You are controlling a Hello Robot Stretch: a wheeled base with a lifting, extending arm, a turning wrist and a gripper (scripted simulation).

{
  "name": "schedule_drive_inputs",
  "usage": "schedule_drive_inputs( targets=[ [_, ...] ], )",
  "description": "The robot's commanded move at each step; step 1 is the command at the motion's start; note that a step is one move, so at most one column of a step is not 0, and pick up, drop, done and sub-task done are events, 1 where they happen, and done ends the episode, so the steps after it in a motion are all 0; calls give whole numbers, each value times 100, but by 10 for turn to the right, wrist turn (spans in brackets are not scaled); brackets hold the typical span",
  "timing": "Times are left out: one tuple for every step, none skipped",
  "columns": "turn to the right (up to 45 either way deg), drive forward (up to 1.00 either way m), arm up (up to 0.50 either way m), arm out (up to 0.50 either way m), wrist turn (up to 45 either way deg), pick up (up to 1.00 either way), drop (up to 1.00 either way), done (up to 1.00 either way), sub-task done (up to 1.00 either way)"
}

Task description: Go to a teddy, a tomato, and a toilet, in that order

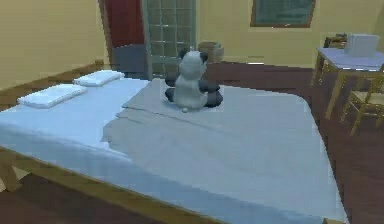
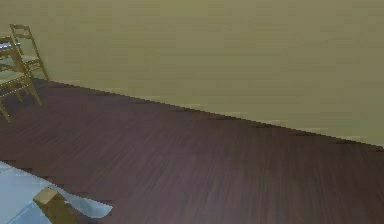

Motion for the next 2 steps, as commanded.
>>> schedule_drive_inputs(
  targets=[
    [0,0,0,0,0,0,0,0,100],
    [450,0,0,0,0,0,0,0,0]
  ],
)
